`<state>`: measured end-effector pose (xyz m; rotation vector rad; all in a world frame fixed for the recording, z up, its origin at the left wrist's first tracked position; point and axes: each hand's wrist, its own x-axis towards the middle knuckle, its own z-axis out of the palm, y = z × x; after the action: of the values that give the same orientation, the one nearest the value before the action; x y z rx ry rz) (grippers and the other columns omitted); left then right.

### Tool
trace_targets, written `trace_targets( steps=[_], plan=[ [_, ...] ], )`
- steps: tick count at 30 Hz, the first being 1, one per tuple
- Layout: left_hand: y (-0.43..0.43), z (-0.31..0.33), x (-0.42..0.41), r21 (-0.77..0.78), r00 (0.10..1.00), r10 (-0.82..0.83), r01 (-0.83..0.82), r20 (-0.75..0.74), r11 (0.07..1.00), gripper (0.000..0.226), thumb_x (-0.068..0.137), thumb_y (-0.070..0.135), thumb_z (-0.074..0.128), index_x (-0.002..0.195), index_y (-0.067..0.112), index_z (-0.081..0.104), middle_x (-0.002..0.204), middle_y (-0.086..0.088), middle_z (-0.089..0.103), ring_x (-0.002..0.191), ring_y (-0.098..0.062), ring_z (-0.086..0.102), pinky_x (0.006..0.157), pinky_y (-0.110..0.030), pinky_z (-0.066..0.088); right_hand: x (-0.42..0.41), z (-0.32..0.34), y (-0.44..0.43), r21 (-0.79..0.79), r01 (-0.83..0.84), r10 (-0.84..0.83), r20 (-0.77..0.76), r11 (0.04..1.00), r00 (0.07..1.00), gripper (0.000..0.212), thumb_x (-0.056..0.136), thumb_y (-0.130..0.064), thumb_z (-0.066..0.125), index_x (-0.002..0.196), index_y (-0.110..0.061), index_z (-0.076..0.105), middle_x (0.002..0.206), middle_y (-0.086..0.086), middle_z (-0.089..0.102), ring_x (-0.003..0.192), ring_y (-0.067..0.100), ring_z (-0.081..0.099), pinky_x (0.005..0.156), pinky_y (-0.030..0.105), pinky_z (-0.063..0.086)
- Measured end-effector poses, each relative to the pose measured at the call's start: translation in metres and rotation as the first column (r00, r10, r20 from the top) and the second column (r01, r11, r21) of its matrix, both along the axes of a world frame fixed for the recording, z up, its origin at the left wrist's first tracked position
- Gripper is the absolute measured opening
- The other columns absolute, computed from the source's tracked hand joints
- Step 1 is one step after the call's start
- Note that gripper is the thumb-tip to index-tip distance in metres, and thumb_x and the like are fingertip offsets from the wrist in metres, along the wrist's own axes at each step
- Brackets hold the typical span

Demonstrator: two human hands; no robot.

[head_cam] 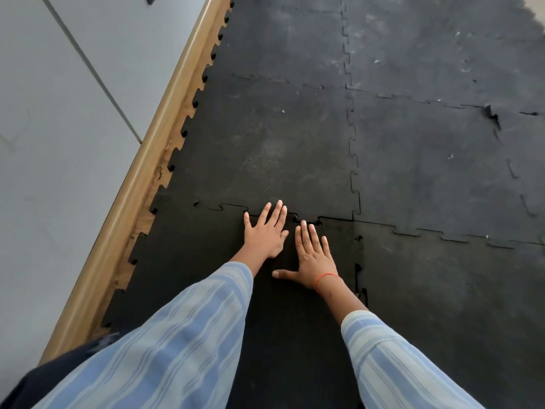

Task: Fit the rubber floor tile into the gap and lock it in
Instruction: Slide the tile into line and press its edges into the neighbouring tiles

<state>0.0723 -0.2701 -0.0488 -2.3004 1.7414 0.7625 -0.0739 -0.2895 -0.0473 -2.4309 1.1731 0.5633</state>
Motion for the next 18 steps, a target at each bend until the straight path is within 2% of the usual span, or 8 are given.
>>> trace_targets(
  steps=[4, 6, 8, 9, 10, 13, 15, 18],
  plan=[
    [-0.007, 0.003, 0.0, 0.014, 0.999, 0.029, -0.029, -0.024, 0.999, 0.059, 0.103, 0.039, 0.019, 0.151, 0.025, -0.012, 0.157, 0.009, -0.021, 0.145, -0.017, -0.016, 0.113, -0.062, 0.001, 0.0, 0.004, 0.002, -0.037, 0.003, -0.001, 0.051, 0.999, 0.999, 0.122, 0.067, -0.084, 0.045, 0.146, -0.017, -0.021, 0.145, -0.006, -0.036, 0.137, 0.013, -0.031, 0.113, 0.038, -0.016],
    [-0.009, 0.007, -0.002, -0.019, 0.997, 0.062, -0.063, -0.05, 0.998, 0.057, 0.103, 0.039, 0.024, 0.152, 0.023, 0.0, 0.16, 0.007, -0.012, 0.147, -0.019, -0.009, 0.111, -0.063, 0.006, -0.008, 0.005, 0.003, -0.084, 0.02, -0.01, 0.121, 0.996, 0.993, 0.115, 0.072, -0.08, 0.044, 0.149, -0.015, -0.013, 0.154, -0.003, -0.026, 0.143, 0.014, -0.023, 0.115, 0.036, -0.013],
    [-0.015, 0.014, -0.006, -0.142, 0.986, 0.146, -0.156, -0.077, 0.978, 0.05, 0.101, 0.041, 0.033, 0.147, 0.019, 0.031, 0.16, 0.0, 0.015, 0.146, -0.023, 0.014, 0.109, -0.062, 0.019, -0.021, 0.004, 0.005, -0.154, 0.094, -0.067, 0.171, 0.984, 0.983, 0.106, 0.079, -0.076, 0.04, 0.15, -0.013, -0.009, 0.159, 0.001, -0.018, 0.145, 0.015, -0.018, 0.116, 0.035, -0.01],
    [-0.019, 0.017, -0.009, -0.205, 0.974, 0.207, -0.223, -0.095, 0.953, 0.047, 0.1, 0.042, 0.039, 0.136, 0.015, 0.047, 0.153, -0.005, 0.032, 0.139, -0.027, 0.03, 0.106, -0.059, 0.028, -0.027, 0.002, 0.004, -0.171, 0.129, -0.099, 0.175, 0.977, 0.98, 0.104, 0.081, -0.075, 0.037, 0.15, -0.012, -0.008, 0.159, 0.002, -0.017, 0.145, 0.015, -0.017, 0.117, 0.035, -0.008],
    [-0.024, 0.019, -0.012, -0.246, 0.963, 0.253, -0.267, -0.089, 0.932, 0.045, 0.097, 0.044, 0.045, 0.128, 0.012, 0.055, 0.143, -0.009, 0.045, 0.13, -0.029, 0.043, 0.104, -0.055, 0.035, -0.032, 0.001, 0.004, -0.178, 0.156, -0.126, 0.171, 0.972, 0.977, 0.103, 0.081, -0.075, 0.035, 0.15, -0.012, -0.008, 0.159, 0.002, -0.017, 0.146, 0.016, -0.017, 0.118, 0.035, -0.008],
    [-0.034, 0.017, -0.019, -0.265, 0.955, 0.295, -0.282, 0.009, 0.922, 0.055, 0.093, 0.043, 0.053, 0.135, 0.008, 0.05, 0.131, -0.014, 0.055, 0.118, -0.03, 0.054, 0.105, -0.05, 0.036, -0.036, -0.003, 0.005, -0.171, 0.187, -0.158, 0.17, 0.967, 0.973, 0.103, 0.081, -0.075, 0.036, 0.15, -0.012, -0.008, 0.159, 0.003, -0.017, 0.146, 0.017, -0.017, 0.118, 0.037, -0.008],
    [-0.034, 0.012, -0.021, -0.274, 0.951, 0.307, -0.284, 0.042, 0.919, 0.057, 0.095, 0.042, 0.05, 0.139, 0.006, 0.045, 0.133, -0.016, 0.054, 0.121, -0.03, 0.053, 0.108, -0.05, 0.032, -0.033, -0.004, 0.004, -0.161, 0.191, -0.162, 0.179, 0.968, 0.97, 0.104, 0.081, -0.075, 0.037, 0.15, -0.012, -0.008, 0.159, 0.003, -0.016, 0.146, 0.017, -0.017, 0.118, 0.037, -0.008],
    [-0.032, 0.003, -0.026, -0.335, 0.951, 0.308, -0.287, 0.011, 0.897, 0.05, 0.098, 0.036, 0.047, 0.137, 0.004, 0.047, 0.144, -0.016, 0.045, 0.134, -0.03, 0.04, 0.11, -0.052, 0.028, -0.034, -0.007, 0.004, -0.166, 0.199, -0.167, 0.19, 0.966, 0.968, 0.104, 0.081, -0.075, 0.038, 0.15, -0.012, -0.009, 0.159, 0.003, -0.017, 0.146, 0.017, -0.018, 0.118, 0.037, -0.008]
  ],
)
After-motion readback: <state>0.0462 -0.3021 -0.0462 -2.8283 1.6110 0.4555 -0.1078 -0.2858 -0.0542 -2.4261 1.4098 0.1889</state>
